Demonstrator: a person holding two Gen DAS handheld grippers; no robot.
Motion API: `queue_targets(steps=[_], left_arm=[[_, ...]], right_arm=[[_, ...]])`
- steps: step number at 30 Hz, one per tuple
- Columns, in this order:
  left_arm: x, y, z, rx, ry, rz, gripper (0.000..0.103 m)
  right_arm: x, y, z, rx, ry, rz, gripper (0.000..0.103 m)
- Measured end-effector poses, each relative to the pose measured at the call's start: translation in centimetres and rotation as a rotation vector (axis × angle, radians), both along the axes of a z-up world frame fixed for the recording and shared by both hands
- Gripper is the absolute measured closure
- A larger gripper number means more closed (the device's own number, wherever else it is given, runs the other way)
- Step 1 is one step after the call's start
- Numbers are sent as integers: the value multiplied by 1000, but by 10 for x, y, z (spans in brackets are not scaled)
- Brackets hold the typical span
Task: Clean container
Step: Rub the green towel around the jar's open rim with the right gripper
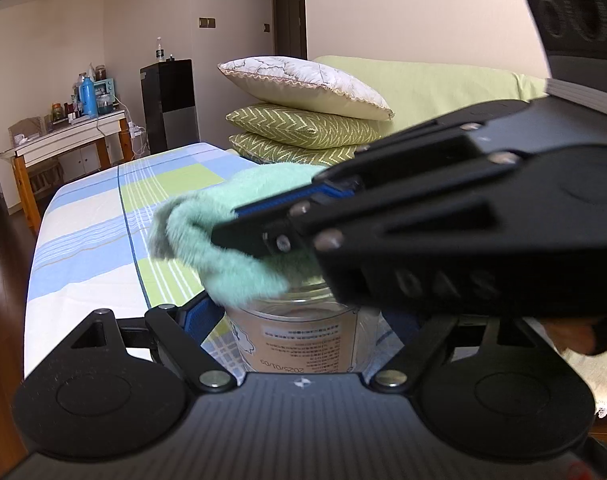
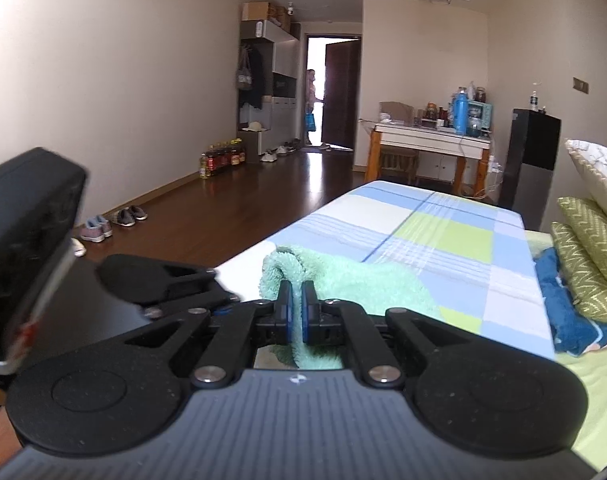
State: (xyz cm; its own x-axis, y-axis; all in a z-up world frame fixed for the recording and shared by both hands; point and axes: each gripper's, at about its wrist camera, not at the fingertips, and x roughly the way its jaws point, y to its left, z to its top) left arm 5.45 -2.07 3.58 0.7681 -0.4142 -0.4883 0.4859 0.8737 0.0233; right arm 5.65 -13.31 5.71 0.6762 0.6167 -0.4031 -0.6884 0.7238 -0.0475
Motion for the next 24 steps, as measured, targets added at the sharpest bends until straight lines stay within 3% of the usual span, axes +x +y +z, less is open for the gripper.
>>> queue_targets(steps=[11,18,24], left_arm=[[-3,-2,-1,11,-10,-3,18],[0,-1,0,2,-1,2,18],[0,-2,0,1,-1,4,18]], right_arm=[[-16,-37,3,23,18,-84,100],[-31,-27,3,31,27,-51,100],[-20,-17,2,45,30,-25,100]])
